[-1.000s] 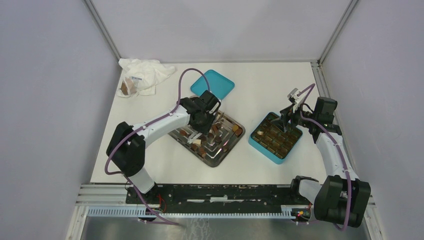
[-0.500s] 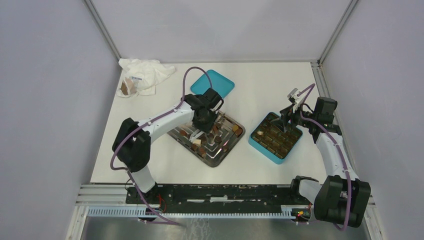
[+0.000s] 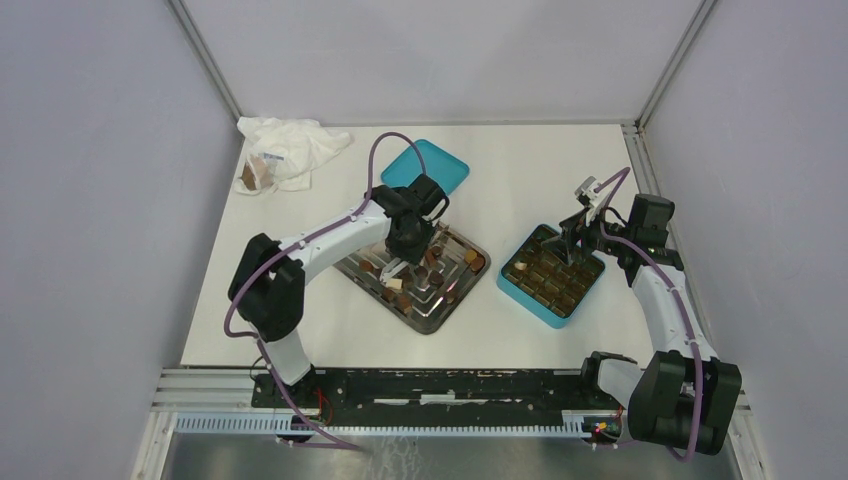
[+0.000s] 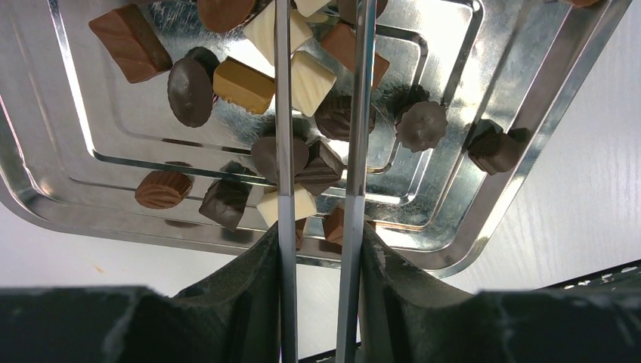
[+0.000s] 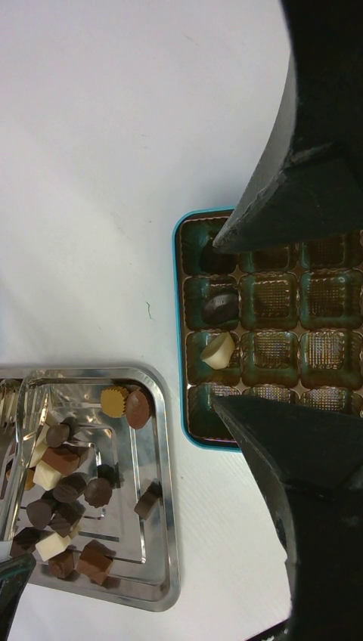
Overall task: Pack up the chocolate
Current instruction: Pick up the fake chocolate from the plate.
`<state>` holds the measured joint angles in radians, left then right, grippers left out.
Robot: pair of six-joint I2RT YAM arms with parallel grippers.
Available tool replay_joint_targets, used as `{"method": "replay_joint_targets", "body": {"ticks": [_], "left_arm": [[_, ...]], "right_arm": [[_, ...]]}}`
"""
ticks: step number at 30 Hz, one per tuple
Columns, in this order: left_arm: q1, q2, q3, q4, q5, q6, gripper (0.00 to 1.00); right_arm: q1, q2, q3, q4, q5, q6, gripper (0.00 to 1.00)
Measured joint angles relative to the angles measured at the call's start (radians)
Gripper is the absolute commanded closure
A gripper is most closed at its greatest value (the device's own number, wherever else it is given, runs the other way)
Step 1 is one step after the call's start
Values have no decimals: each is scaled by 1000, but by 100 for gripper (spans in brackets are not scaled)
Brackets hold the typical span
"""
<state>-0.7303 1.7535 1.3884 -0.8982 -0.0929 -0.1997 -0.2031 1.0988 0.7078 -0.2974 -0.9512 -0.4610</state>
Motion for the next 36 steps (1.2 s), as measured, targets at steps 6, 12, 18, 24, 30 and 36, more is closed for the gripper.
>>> {"method": "replay_joint_targets", "body": {"ticks": [6,12,18,24,30,36], "left_arm": [[0,-2,0,-2,1,0,98],[0,-63,-31,27,10,-1,98],[0,-189,-144,92,29,-14,98],[-8,-286,-247,167,69,-37,98],[-68,-408,-333,275,130,-97,98],[-177,-467,-381,420,170,-163,98]], "right_arm": [[0,0,0,-3,-8,0,26],[0,0,0,-3,-13,0,26],[0,0,0,-3,-14,0,26],[0,0,0,-3,-14,0,26],[0,0,0,-3,-14,0,26],[0,0,0,-3,-14,0,26]]}}
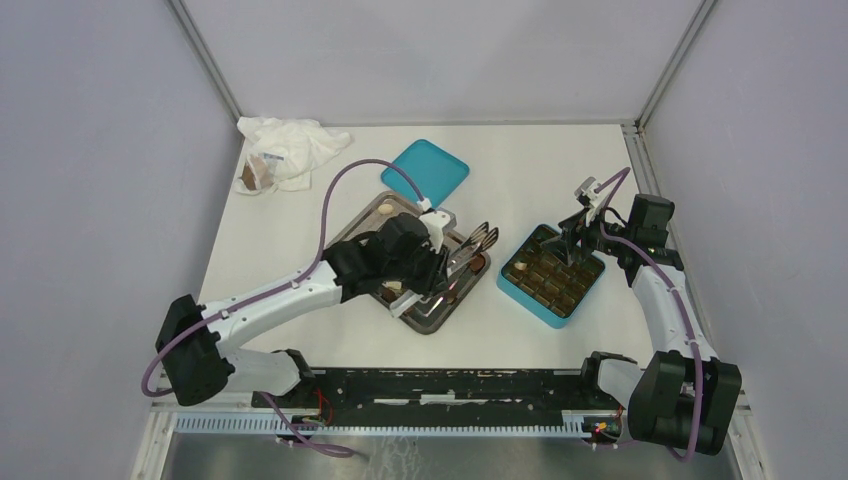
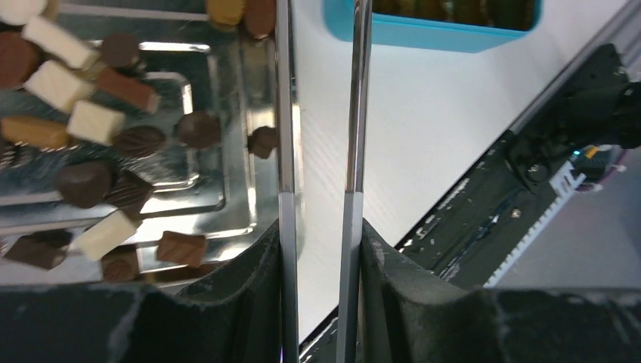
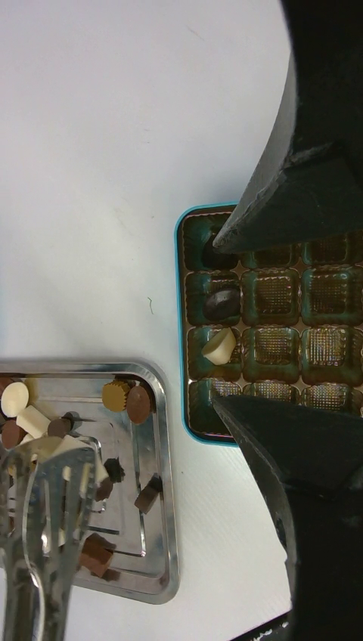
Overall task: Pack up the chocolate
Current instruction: Pick up the fake chocolate from the plate, then place the fake chocolate in the packing box.
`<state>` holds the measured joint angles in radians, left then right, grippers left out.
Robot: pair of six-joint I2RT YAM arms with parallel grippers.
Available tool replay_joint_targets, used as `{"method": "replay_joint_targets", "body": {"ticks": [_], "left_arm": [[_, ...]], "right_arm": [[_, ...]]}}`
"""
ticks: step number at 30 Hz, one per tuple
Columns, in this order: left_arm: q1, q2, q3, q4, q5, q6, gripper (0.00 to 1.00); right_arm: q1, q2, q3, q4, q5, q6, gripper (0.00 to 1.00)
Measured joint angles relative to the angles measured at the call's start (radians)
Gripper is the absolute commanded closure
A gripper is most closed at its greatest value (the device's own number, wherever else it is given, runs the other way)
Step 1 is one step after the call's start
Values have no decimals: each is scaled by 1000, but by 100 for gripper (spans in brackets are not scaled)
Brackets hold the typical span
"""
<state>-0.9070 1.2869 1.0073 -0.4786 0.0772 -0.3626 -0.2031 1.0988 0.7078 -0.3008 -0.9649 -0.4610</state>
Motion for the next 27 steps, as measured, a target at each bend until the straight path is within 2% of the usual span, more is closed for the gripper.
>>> {"method": "replay_joint_targets", "body": {"ticks": [10,27], "left_arm": [[-143,64,-4,114,1,-45,98],[-259,283,135,55,-138,-52,96]], "right_arm": [[0,0,0,0,1,0,26],[0,0,0,8,50,3,26]]}}
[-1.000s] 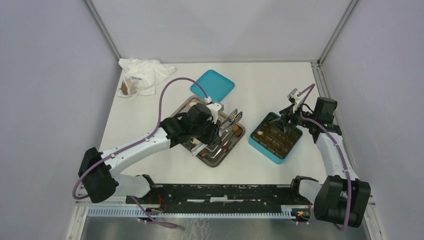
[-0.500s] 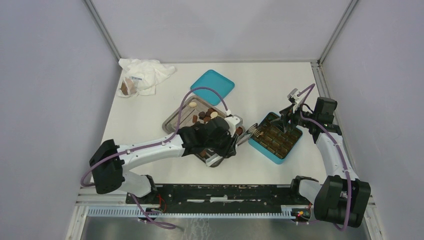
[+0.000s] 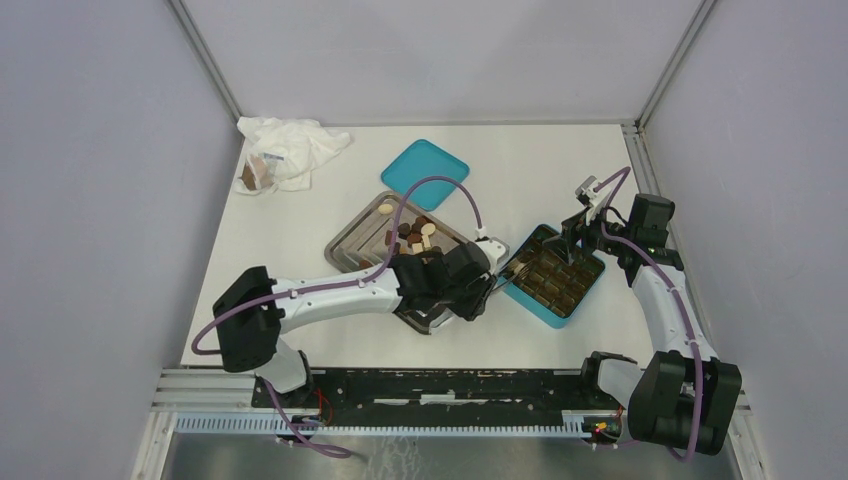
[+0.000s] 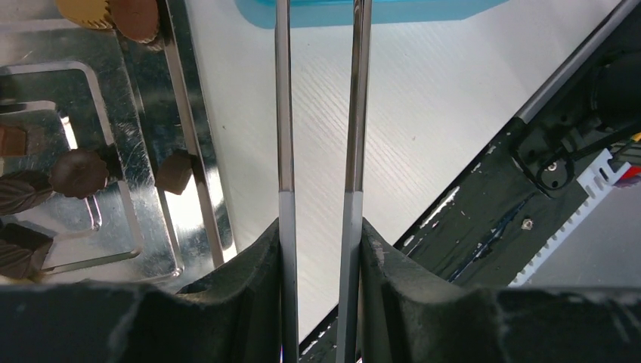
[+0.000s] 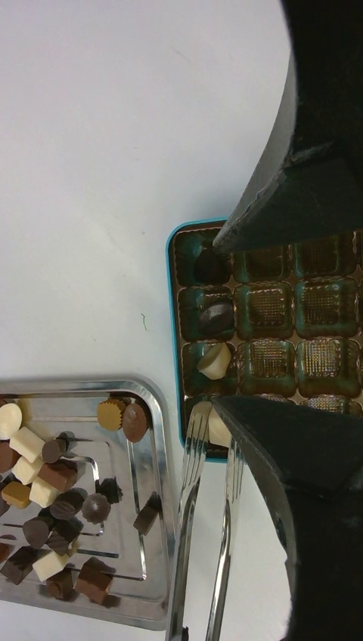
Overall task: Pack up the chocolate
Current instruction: Place the fake chocolate in the packing box.
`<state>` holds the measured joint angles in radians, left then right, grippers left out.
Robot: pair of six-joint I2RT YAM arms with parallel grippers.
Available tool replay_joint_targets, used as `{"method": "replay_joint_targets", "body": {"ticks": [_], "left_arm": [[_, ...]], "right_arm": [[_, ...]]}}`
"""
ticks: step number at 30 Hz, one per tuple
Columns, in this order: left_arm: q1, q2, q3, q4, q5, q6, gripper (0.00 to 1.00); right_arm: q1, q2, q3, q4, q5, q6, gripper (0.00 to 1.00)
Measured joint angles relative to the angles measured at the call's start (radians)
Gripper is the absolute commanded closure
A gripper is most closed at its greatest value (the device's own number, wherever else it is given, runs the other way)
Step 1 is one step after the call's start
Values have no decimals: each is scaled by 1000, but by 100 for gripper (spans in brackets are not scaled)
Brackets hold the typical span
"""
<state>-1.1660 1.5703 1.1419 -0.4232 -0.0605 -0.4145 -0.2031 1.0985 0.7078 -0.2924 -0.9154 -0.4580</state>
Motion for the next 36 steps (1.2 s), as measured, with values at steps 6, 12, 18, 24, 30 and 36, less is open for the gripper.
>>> {"method": "replay_joint_targets", "body": {"ticks": [6,12,18,24,30,36], "left_arm": [[-8,37,29,-44,-43,0,90],[-8,49,39,-81,-55,0,80],[-11,59,49,-94,-66,0,66],[-14,60,67,-107,-69,0,59],[-15,60,72,-112,-69,0,55],[-16,60,72,-117,-70,0,55]], "right_arm": [[0,0,0,0,0,0,26],[0,-3,0,0,0,1,25],[0,-3,0,0,0,1,25],[0,-3,0,0,0,1,26],[0,-3,0,0,0,1,25],[0,-3,0,0,0,1,25]]}}
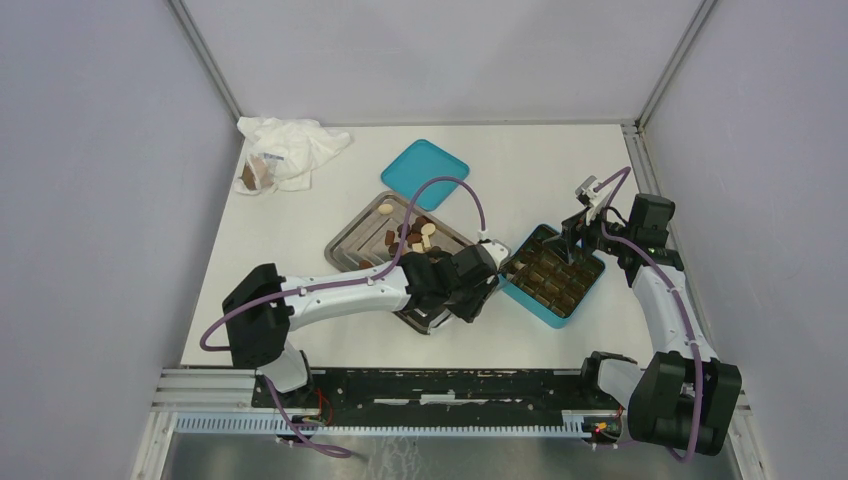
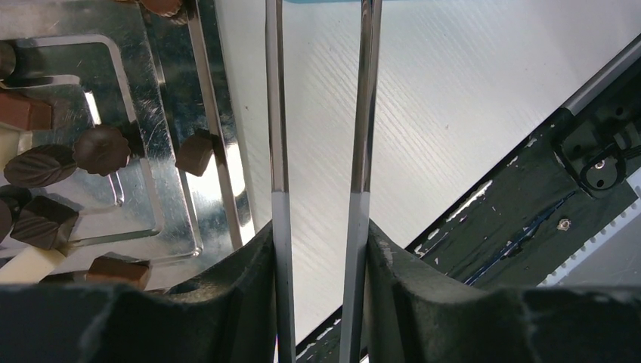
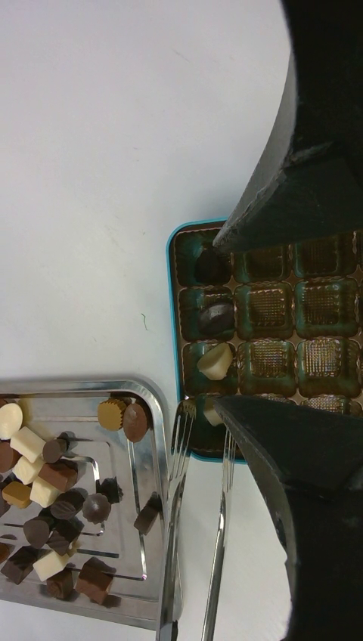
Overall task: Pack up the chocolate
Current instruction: Place the fake chocolate in the packing box, then pick up the fake chocolate from the plate.
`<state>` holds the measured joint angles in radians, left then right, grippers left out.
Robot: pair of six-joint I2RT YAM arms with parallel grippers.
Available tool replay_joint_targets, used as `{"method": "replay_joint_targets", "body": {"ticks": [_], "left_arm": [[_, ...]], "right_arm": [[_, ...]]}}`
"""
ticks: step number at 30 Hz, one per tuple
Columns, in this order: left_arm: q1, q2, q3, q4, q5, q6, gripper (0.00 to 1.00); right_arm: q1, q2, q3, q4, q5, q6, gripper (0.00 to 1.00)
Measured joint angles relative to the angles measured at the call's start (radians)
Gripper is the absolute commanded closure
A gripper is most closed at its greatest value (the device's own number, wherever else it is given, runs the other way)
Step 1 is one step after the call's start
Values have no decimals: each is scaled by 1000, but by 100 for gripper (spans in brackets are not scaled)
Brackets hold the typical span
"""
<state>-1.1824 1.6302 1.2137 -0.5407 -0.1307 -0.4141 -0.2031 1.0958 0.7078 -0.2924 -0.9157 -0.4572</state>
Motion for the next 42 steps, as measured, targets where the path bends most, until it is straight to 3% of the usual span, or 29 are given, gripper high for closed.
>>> {"method": "replay_joint_targets", "body": {"ticks": [10,23,42], "left_arm": [[-5,-8,-3,13,-1,0,58],[-5,-143,-45,44,-50,0,58],[47,-248,-112,-64,-159,-1,56]], "right_arm": [[0,0,0,0,0,0,26],[0,-2,0,0,0,0,25],[0,-2,0,0,0,0,25]]}}
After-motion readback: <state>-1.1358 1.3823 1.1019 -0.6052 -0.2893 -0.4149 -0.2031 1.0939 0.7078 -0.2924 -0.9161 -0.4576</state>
